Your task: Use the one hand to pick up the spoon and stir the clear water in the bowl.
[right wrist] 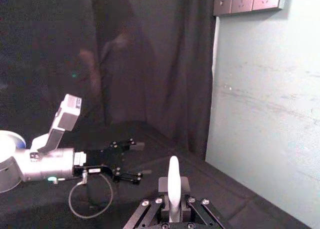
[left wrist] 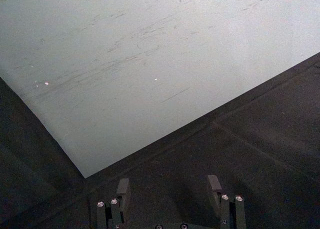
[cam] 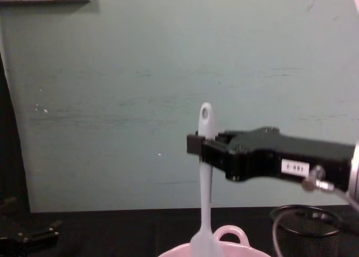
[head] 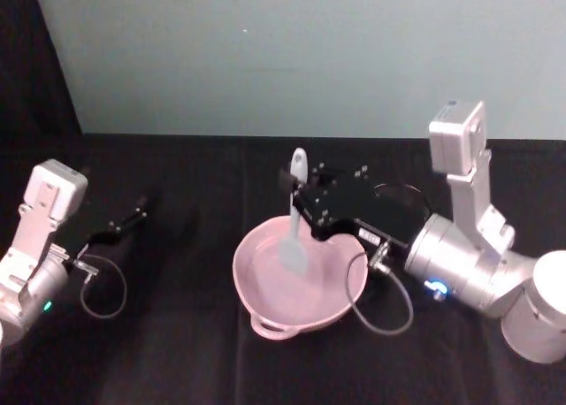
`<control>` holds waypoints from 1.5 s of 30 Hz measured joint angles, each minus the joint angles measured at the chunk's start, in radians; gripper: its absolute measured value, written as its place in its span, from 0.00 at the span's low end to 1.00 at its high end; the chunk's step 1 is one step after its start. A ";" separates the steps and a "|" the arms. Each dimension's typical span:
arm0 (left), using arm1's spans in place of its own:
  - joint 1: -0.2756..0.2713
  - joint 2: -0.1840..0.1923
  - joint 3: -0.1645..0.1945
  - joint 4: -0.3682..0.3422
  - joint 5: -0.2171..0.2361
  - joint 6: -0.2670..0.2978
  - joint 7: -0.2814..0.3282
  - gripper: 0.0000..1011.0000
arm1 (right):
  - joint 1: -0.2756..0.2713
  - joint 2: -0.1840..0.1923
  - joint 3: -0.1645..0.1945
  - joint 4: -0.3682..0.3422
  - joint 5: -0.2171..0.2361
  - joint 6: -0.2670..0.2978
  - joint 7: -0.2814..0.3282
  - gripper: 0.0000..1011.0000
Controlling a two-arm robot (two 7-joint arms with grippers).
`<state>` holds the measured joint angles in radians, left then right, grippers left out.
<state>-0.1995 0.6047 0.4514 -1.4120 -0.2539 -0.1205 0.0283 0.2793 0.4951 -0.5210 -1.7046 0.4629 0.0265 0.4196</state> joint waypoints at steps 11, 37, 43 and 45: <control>0.000 0.000 0.000 0.000 0.000 0.000 0.000 0.99 | -0.029 -0.052 -0.002 0.068 -0.030 -0.059 0.020 0.12; 0.000 0.000 0.000 0.000 0.000 0.000 0.000 0.99 | 0.056 -0.142 0.096 0.267 -0.093 -0.092 -0.002 0.12; 0.000 0.000 0.000 0.000 0.000 0.000 0.000 0.99 | 0.020 -0.119 0.116 0.219 -0.096 -0.075 0.005 0.12; 0.000 0.000 0.000 0.000 0.000 0.000 0.000 0.99 | 0.004 -0.111 0.118 0.196 -0.097 -0.068 0.011 0.12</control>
<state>-0.1995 0.6047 0.4514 -1.4120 -0.2539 -0.1205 0.0283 0.2838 0.3845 -0.4026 -1.5082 0.3660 -0.0420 0.4303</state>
